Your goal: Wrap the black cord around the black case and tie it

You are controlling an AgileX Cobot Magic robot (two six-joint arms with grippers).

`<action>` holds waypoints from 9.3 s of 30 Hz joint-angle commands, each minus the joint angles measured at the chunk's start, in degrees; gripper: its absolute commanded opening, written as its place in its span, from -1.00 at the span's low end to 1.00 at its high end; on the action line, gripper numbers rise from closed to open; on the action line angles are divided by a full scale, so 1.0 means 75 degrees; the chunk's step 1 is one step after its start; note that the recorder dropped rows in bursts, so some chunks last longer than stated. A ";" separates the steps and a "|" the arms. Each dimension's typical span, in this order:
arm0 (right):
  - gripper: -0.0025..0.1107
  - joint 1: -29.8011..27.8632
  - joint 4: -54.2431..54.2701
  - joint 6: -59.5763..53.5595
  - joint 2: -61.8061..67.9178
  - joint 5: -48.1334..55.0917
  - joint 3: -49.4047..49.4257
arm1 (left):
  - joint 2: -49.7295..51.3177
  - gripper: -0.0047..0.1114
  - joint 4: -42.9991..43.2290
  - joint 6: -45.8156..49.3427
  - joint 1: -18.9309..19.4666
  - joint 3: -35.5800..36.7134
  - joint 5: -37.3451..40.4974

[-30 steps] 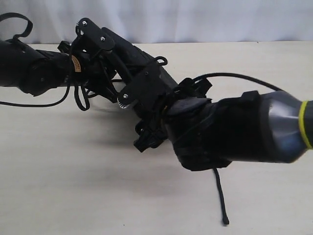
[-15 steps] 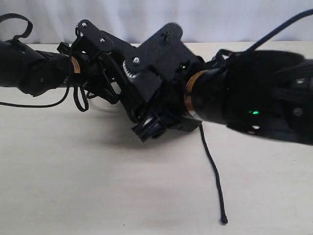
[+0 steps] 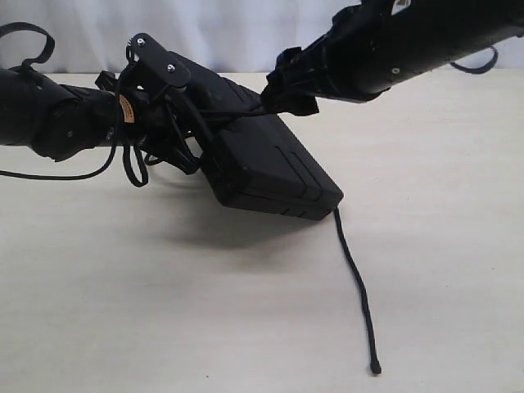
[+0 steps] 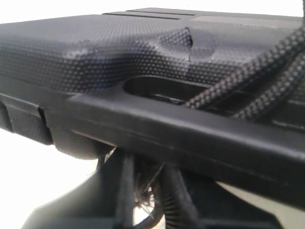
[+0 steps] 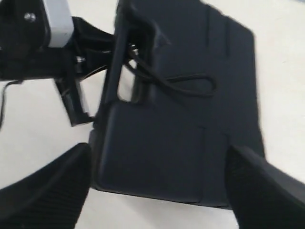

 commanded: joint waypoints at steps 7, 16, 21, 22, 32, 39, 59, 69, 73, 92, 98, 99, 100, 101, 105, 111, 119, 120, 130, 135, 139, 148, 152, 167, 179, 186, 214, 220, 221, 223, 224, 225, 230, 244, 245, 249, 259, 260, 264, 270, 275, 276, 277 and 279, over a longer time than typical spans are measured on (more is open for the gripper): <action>0.19 -0.0748 0.2678 -0.0410 0.1578 -0.0687 -0.0517 | -0.0024 -0.92 -0.0050 -0.0070 -0.0030 -0.0029 -0.0140; 0.19 -0.0753 0.3741 -0.0399 0.2441 -0.1001 -0.0517 | -0.0024 -0.92 -0.0050 -0.0070 -0.0030 -0.0029 -0.0112; 0.15 -0.0836 0.4801 -0.0494 0.2693 -0.1181 -0.0517 | -0.0024 -0.92 -0.0050 -0.0070 -0.0030 -0.0029 -0.0095; 0.10 -0.0836 0.4959 -0.0513 0.2730 -0.1250 -0.0517 | -0.0024 -0.92 -0.0050 -0.0070 -0.0030 -0.0029 -0.0095; -0.72 -0.0805 0.5593 -0.0509 0.2846 -0.1865 -0.0517 | -0.0024 -0.92 -0.0050 -0.0070 -0.0030 -0.0029 -0.0146; -0.88 -0.0805 0.5769 -0.1129 0.2846 -0.1944 -0.0517 | -0.0024 -0.92 -0.0035 -0.0070 -0.0030 -0.0029 -0.0145; -0.88 -0.0805 0.6195 -0.1864 0.2639 -0.1929 -0.0517 | -0.0388 0.01 0.0994 0.0379 -0.0030 -0.0029 0.1201; -0.88 -0.0805 0.6195 -0.1876 0.2639 -0.1915 -0.0517 | -0.1160 0.01 0.0533 0.0319 -0.0030 -0.0029 0.0941; -0.88 -0.0805 0.6318 -0.1876 0.2639 -0.1897 -0.0517 | -0.1160 0.01 0.0548 0.0319 -0.0073 0.0077 0.0726; -0.88 -0.0805 0.6425 -0.1876 0.2639 -0.1688 -0.0517 | -0.0001 -0.27 0.1358 0.0397 -0.0494 0.0930 -0.3620; -0.88 -0.0805 0.6425 -0.1881 0.2639 -0.1674 -0.0517 | 0.0523 -0.27 -0.0307 0.1557 -0.0476 0.0809 -0.4248; -0.88 -0.0805 0.6425 -0.1894 0.2639 -0.1673 -0.0517 | 0.0523 -0.27 -0.0526 0.1717 -0.0476 0.0809 -0.4280; -0.88 -0.0805 0.6425 -0.1894 0.2639 -0.1673 -0.0517 | 0.0523 -0.27 -0.0566 0.1770 -0.0476 0.0809 -0.4280; -0.88 -0.0805 0.6425 -0.1894 0.2639 -0.1673 -0.0517 | 0.0523 -0.27 -0.0525 0.1785 -0.0476 0.0809 -0.4280; -0.88 -0.0805 0.6425 -0.1894 0.2639 -0.1659 -0.0517 | 0.0574 -0.27 0.0262 0.1702 -0.0476 0.0809 -0.4089; -0.87 -0.0805 0.6425 -0.1894 0.2639 -0.1592 -0.0517 | 0.0727 -0.81 0.0406 0.1444 -0.0476 0.0809 -0.3880; -0.61 -0.0805 0.5627 -0.1894 0.2457 -0.1235 -0.0517 | 0.0727 -0.92 0.0374 0.0926 -0.0476 0.0809 -0.3709; -0.51 -0.0805 0.5236 -0.1894 0.2316 -0.1235 -0.0517 | 0.0727 -0.92 0.0374 0.0926 -0.0476 0.0809 -0.3695; -0.09 -0.0802 0.0157 -0.4324 0.0958 -0.0574 -0.0517 | 0.0727 -0.92 0.1140 0.0877 -0.0476 0.0809 -0.3314; -0.09 -0.0802 0.0388 -0.9618 0.0923 0.0644 -0.0486 | 0.0727 -0.92 0.2026 0.0608 -0.0476 0.0788 -0.3277; -0.09 -0.0802 0.0728 -1.1355 0.0938 0.0450 -0.0467 | 0.0727 -0.92 0.2645 -0.0141 -0.0265 0.0558 -0.3085; -0.09 -0.0433 0.0729 -1.3161 0.1388 -0.0930 -0.0467 | 0.0727 -0.92 0.9416 -0.6555 0.0672 -0.0434 -0.4666; -0.09 -0.0020 0.0698 -1.3466 0.1691 -0.1325 -0.0467 | 0.0727 -0.92 1.0031 -0.7347 0.0890 -0.0624 -0.4885; -0.88 0.0089 0.0993 -1.1512 0.2036 -0.1738 -0.0467 | 0.0727 -0.92 1.0031 -0.7332 0.0905 -0.0624 -0.4939; -0.88 0.0089 0.0667 -0.5292 0.2036 -0.1947 -0.0467 | 0.0727 -0.92 0.9139 -0.7254 0.0905 -0.0624 -0.4939; -0.88 0.0075 0.0667 -0.3503 0.2036 -0.2003 -0.0518 | 0.0727 -0.47 0.9121 -0.7254 0.0905 -0.0624 -0.4939; -0.88 0.0062 0.0292 -0.2822 0.2036 -0.1940 -0.0524 | 0.0278 0.03 0.8407 -0.7611 0.1371 -0.0624 -0.5444; -0.88 0.0062 0.0382 -0.2822 0.2036 -0.1922 -0.0524 | 0.0352 0.03 0.8351 -0.7279 0.1354 -0.0624 -0.5265; -0.88 0.0062 0.0397 -0.2822 0.2036 -0.1922 -0.0524 | 0.0411 0.03 0.8255 -0.7131 0.1354 -0.0624 -0.5301; -0.88 0.0062 0.0473 -0.2822 0.2036 -0.1922 -0.0524 | 0.0516 0.03 0.7900 -0.6857 0.1354 -0.0624 -0.5340; -0.88 0.0062 0.0579 -0.2822 0.2036 -0.1922 -0.0524 | 0.0576 0.03 0.7627 -0.6705 0.1354 -0.0624 -0.5397; -0.88 0.0062 0.0678 -0.2822 0.2036 -0.1922 -0.0524 | 0.0650 0.03 0.7380 -0.6549 0.1354 -0.0624 -0.5436; -0.88 0.0062 0.0729 -0.2822 0.2036 -0.1876 -0.0524 | 0.1136 0.03 0.6539 -0.5713 0.1354 -0.0624 -0.6259; -0.88 0.0062 0.0965 -0.2790 0.2036 -0.1790 -0.0524 | 0.1405 0.03 0.5712 -0.4242 0.0821 -0.0624 -0.5160; -0.88 0.0062 0.0965 -0.2790 0.2036 -0.1790 -0.0524 | 0.1474 0.03 0.5676 -0.4223 0.0821 -0.0624 -0.5160; -0.88 0.0044 0.0965 -0.2531 0.2036 -0.1835 -0.0524 | 0.1638 0.03 0.5178 -0.3602 0.0821 -0.0624 -0.4727; -0.88 0.0044 0.0906 -0.2122 0.2036 -0.1993 -0.0688 | 0.1324 0.03 0.6220 -0.4662 0.0837 -0.0624 -0.5339; -0.88 0.0044 0.0906 -0.2011 0.2036 -0.2037 -0.0688 | 0.1247 0.03 0.6205 -0.4792 0.0855 -0.0624 -0.5339; -0.88 0.0044 0.0906 -0.1843 0.2036 -0.2090 -0.0688 | 0.1129 0.03 0.6072 -0.5309 0.1221 -0.0624 -0.5446; -0.88 0.0044 0.0958 -0.1609 0.2036 -0.1951 -0.0688 | 0.1197 0.03 0.5712 -0.5466 0.1352 -0.0624 -0.5505; -0.88 0.0044 0.0958 -0.1420 0.2036 -0.1370 -0.0688 | 0.1197 0.03 0.5332 -0.5549 0.1352 -0.0624 -0.5465; -0.88 0.0044 0.0958 -0.1420 0.2036 -0.1108 -0.0688 | 0.1197 0.03 0.5260 -0.5611 0.1352 -0.0624 -0.5465; -0.88 0.0044 0.0958 -0.1420 0.2036 -0.0973 -0.0688 | 0.1197 0.03 0.5149 -0.5611 0.1352 -0.0624 -0.5398; -0.88 0.0044 0.0958 -0.1409 0.2036 -0.0689 -0.0688 | 0.1197 0.03 0.4995 -0.5623 0.1352 -0.0624 -0.5305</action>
